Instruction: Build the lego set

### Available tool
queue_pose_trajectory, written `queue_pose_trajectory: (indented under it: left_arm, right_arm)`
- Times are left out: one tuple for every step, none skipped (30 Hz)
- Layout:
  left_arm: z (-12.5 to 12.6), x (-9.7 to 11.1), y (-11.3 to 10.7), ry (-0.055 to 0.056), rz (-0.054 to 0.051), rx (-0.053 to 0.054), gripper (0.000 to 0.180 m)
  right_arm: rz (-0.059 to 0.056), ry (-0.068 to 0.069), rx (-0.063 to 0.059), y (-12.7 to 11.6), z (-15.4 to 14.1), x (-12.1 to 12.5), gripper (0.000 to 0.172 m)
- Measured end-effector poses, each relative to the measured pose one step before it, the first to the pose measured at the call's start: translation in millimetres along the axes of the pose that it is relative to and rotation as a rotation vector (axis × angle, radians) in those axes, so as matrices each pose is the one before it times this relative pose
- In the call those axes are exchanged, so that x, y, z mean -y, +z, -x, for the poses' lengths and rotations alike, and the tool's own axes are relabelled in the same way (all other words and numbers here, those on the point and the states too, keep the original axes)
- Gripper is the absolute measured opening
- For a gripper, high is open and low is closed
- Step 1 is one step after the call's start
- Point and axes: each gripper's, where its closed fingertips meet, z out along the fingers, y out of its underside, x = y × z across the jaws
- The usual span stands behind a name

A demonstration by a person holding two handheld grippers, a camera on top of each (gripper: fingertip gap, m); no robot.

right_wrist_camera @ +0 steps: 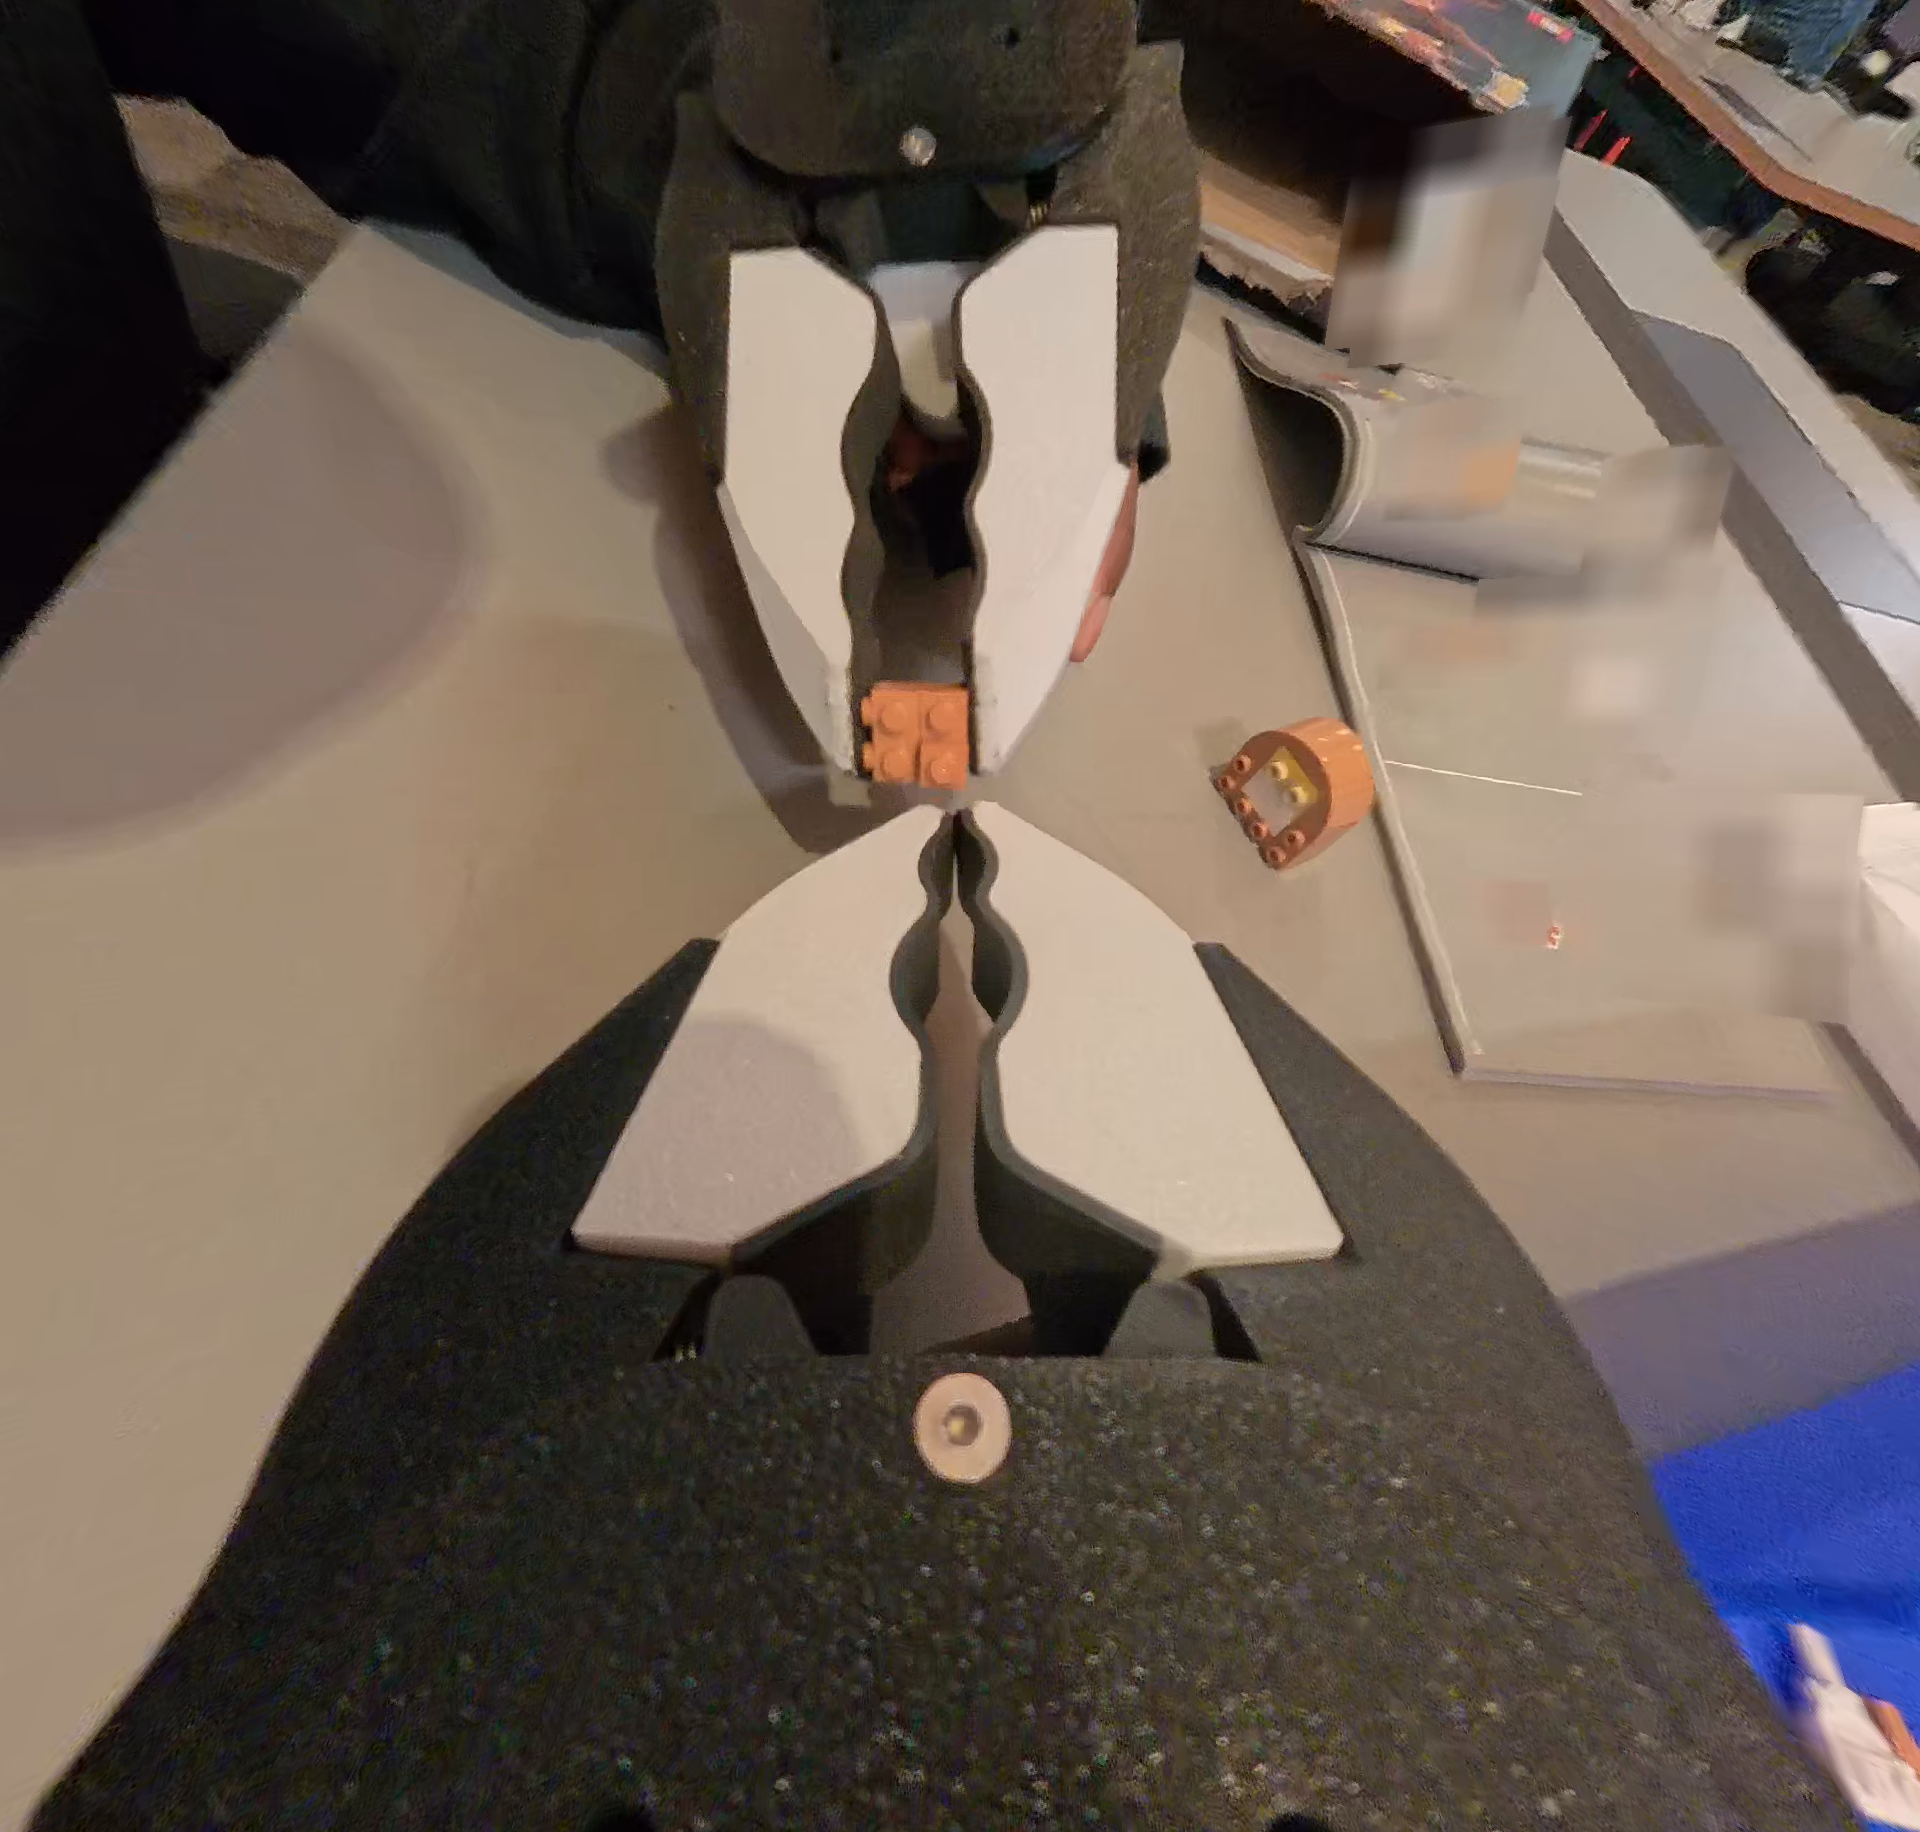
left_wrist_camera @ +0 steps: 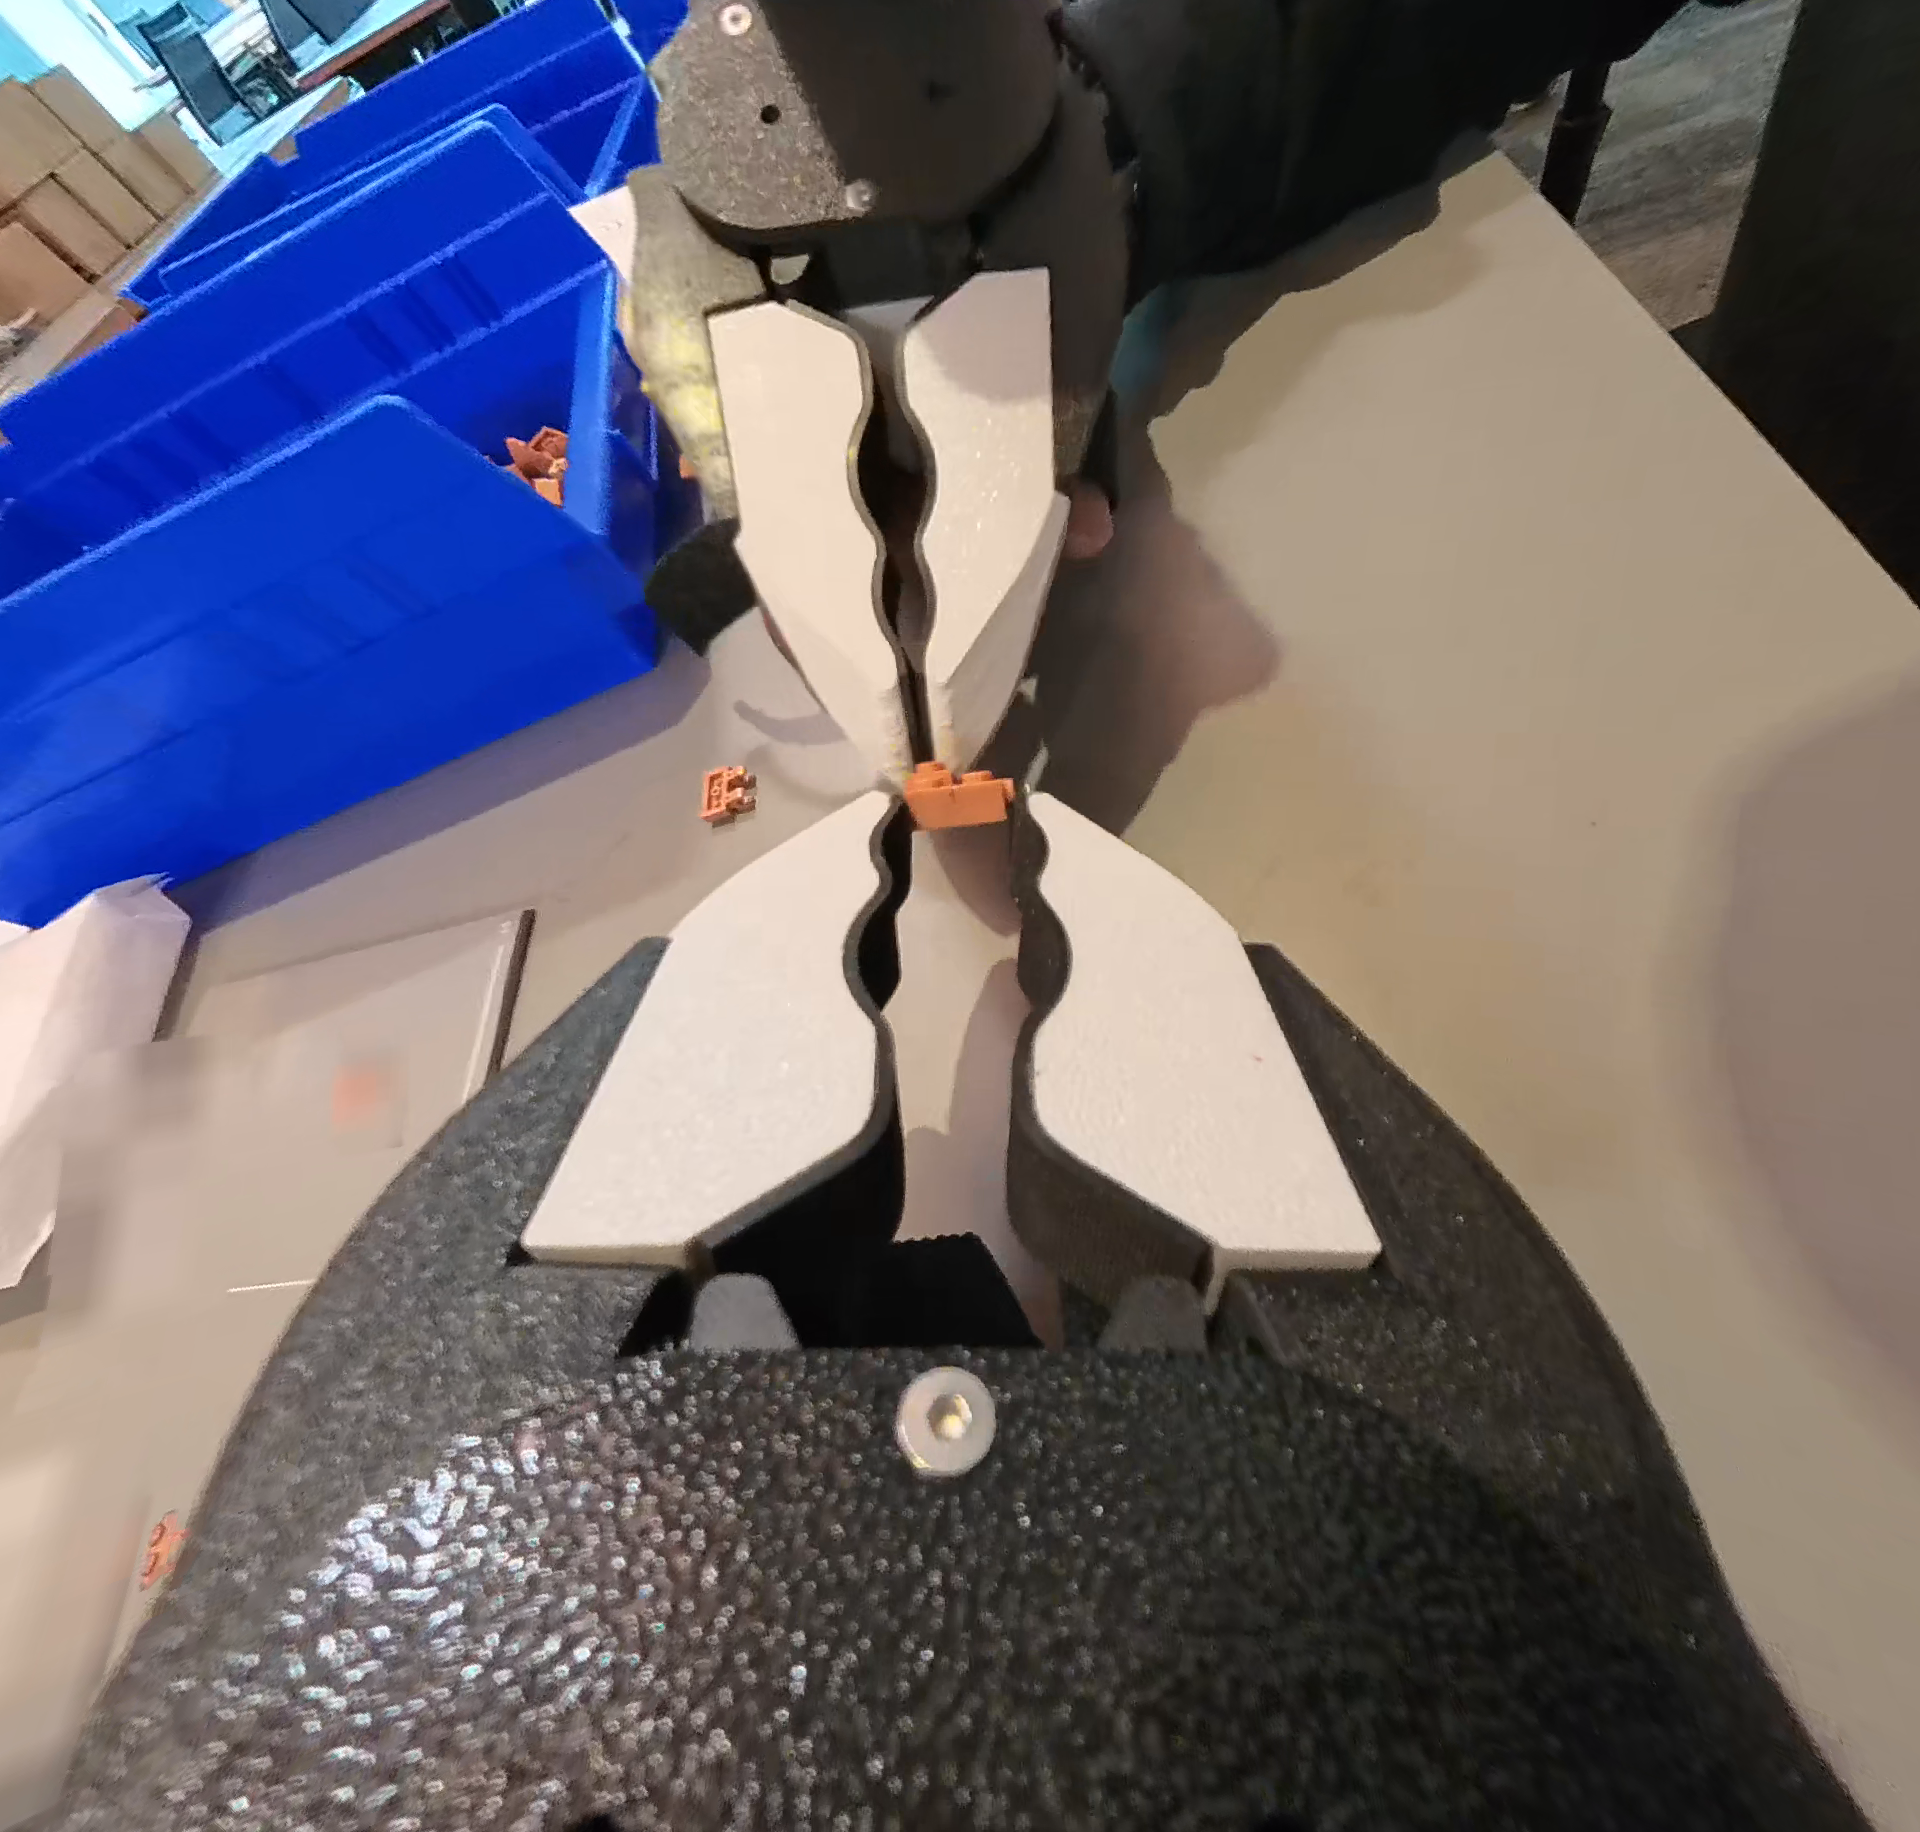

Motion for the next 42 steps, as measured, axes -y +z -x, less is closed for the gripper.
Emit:
queue_pose_trajectory:
  left_arm:
    - [0.01,-1.33,0.12,-0.0001,0.0088,0.0006,0.018]
    - [0.06,-1.96,0.54,0.0057,0.0130,0.0029,0.018]
    - [-0.54,-1.92,0.83,0.0080,0.0140,0.0006,0.018]
    - [-0.99,-1.45,0.93,0.0086,0.0121,-0.0012,0.018]
    - [-0.95,-0.85,0.87,0.0087,0.0081,-0.0011,0.018]
    - [-0.49,-0.37,0.47,0.0037,0.0041,0.0003,0.018]
    - [0.05,-0.49,0.26,-0.0012,0.0039,0.0002,0.018]
    - [0.28,-0.34,0.00,-0.0026,0.0024,0.0012,0.018]
    - [0.45,-0.10,-0.04,-0.0025,-0.0001,0.0010,0.018]
    - [0.27,0.13,-0.11,-0.0022,-0.0010,0.0008,0.018]
    - [0.21,-0.11,-0.08,-0.0012,-0.0001,0.0010,0.018]
    - [0.09,-0.14,0.01,-0.0006,0.0011,0.0002,0.018]
    - [-0.42,-0.33,0.17,0.0011,0.0026,-0.0030,0.018]
    - [-0.54,-0.34,0.33,0.0032,0.0030,-0.0019,0.018]
    - [-0.67,-0.42,0.33,0.0042,0.0036,-0.0017,0.018]
    - [-0.31,-0.28,0.18,0.0019,0.0019,-0.0008,0.018]
    - [-0.08,0.00,0.00,0.0002,0.0000,-0.0007,0.018]
    - [-0.10,0.09,-0.09,-0.0008,-0.0007,-0.0011,0.018]
    - [-0.11,0.06,-0.10,-0.0004,-0.0005,-0.0015,0.018]
    - [-0.32,-0.25,0.13,0.0013,0.0020,-0.0015,0.018]
    - [-0.61,-0.63,0.65,0.0045,0.0055,-0.0016,0.018]
    - [-1.20,-0.69,0.80,0.0083,0.0067,-0.0027,0.018]
    - [-1.59,0.10,0.78,0.0094,0.0024,-0.0053,0.018]
    - [-1.65,-0.09,0.42,0.0087,0.0033,-0.0060,0.018]
    - [-0.90,-0.53,0.33,0.0087,0.0036,-0.0022,0.018]
    - [-0.01,-0.47,0.16,0.0047,0.0026,0.0020,0.018]
    - [0.04,-0.21,0.11,0.0009,0.0011,0.0009,0.018]
    - [0.06,0.26,-0.04,0.0013,-0.0014,0.0003,0.018]
    - [0.27,0.52,-0.25,0.0022,-0.0039,0.0025,0.018]
    - [0.51,0.58,-0.61,0.0022,-0.0052,0.0032,0.018]
    - [0.58,0.66,-0.50,0.0022,-0.0038,0.0035,0.018]
    - [0.48,0.43,-0.49,0.0036,-0.0020,0.0027,0.018]
    - [0.30,0.26,-0.07,0.0049,-0.0002,0.0039,0.018]
    - [0.02,0.03,0.06,0.0064,0.0017,0.0025,0.018]
    - [-0.07,-0.42,0.40,0.0066,0.0046,0.0030,0.018]
    - [-0.32,-0.84,0.38,0.0073,0.0074,0.0018,0.018]
    - [-0.45,-1.06,0.55,0.0079,0.0087,0.0007,0.018]
    - [-0.61,-1.26,0.77,0.0086,0.0102,0.0011,0.018]
    - [-0.81,-1.23,0.77,0.0094,0.0096,0.0003,0.017]
    - [-0.42,-0.83,0.73,0.0080,0.0064,0.0025,0.017]
    - [-0.70,-0.30,0.60,0.0047,0.0014,-0.0001,0.018]
    - [-0.78,0.30,0.23,0.0027,-0.0030,-0.0018,0.018]
  right_arm:
    - [0.0175,-0.0262,-0.0247,0.50,-1.82,-2.42,0.000]
    - [0.0121,-0.0228,-0.0136,0.63,-0.18,-1.43,0.000]
    - [0.0050,-0.0155,-0.0094,0.47,0.27,-0.20,0.000]
    - [-0.0011,-0.0094,-0.0081,0.30,0.23,0.78,0.000]
    - [0.0042,-0.0084,-0.0047,0.35,0.35,0.08,0.000]
    - [0.0056,-0.0090,-0.0028,0.37,0.50,-0.64,0.001]
    - [0.0016,-0.0054,-0.0004,0.15,0.65,-0.33,0.001]
    - [-0.0007,-0.0021,0.0036,0.08,0.86,0.10,0.003]
    - [-0.0012,-0.0014,0.0044,-0.06,0.94,0.27,0.004]
    - [0.0001,-0.0025,0.0030,0.10,0.71,0.26,0.006]
    - [0.0006,-0.0032,0.0019,0.00,0.64,0.08,0.008]
    - [0.0010,-0.0027,-0.0002,0.03,0.28,0.14,0.009]
    - [0.0004,-0.0028,-0.0015,0.16,0.05,0.13,0.009]
    - [-0.0026,-0.0024,-0.0014,0.01,0.20,0.48,0.009]
    - [0.0005,-0.0024,0.0011,-0.02,0.39,0.01,0.009]
    - [0.0002,-0.0026,0.0004,0.08,0.23,-0.06,0.009]
    - [-0.0010,-0.0017,0.0002,0.00,0.24,-0.01,0.009]
    - [-0.0012,-0.0017,-0.0003,-0.08,0.11,0.18,0.008]
    - [-0.0016,-0.0012,0.0014,-0.10,0.32,0.32,0.008]
    - [-0.0086,0.0001,0.0025,-0.23,0.53,1.46,0.008]
    - [-0.0129,0.0015,0.0043,-0.42,0.93,2.40,0.009]
    - [-0.0075,0.0010,0.0061,-0.14,1.24,2.00,0.009]
    - [0.0028,-0.0032,0.0024,0.57,0.91,0.54,0.009]
    - [0.0067,-0.0092,0.0028,0.49,1.37,-0.46,0.008]
    - [0.0055,-0.0095,-0.0016,0.36,0.72,-0.67,0.009]
    - [0.0040,-0.0043,-0.0024,0.21,0.17,-0.49,0.008]
    - [0.0018,0.0011,0.0003,-0.02,0.04,-0.21,0.008]
    - [0.0010,0.0036,0.0021,-0.25,-0.07,-0.14,0.009]
    - [0.0030,0.0023,0.0009,-0.24,-0.13,-0.47,0.009]
    - [0.0048,0.0016,0.0000,-0.25,-0.31,-0.89,0.009]
    - [0.0046,0.0026,0.0004,-0.15,-0.19,-0.81,0.009]
    - [0.0007,0.0033,0.0008,-0.20,-0.12,-0.14,0.008]
    - [-0.0003,0.0044,0.0012,-0.12,0.07,0.15,0.008]
    - [0.0019,0.0039,0.0017,0.09,0.11,-0.16,0.008]
    - [0.0042,0.0022,0.0007,0.43,0.13,-0.53,0.008]
    - [0.0055,0.0006,0.0006,0.55,0.33,-0.92,0.008]
    - [0.0063,0.0002,0.0009,0.86,0.58,-1.07,0.008]
    - [0.0071,0.0006,0.0019,0.84,0.64,-1.19,0.008]
    - [0.0069,0.0007,0.0029,0.80,0.68,-1.22,0.007]
    - [0.0048,0.0011,0.0033,0.45,0.48,-0.89,0.007]
    - [0.0025,0.0018,0.0065,0.11,0.67,-0.52,0.007]
    - [-0.0018,0.0022,0.0073,-0.39,0.78,0.13,0.007]
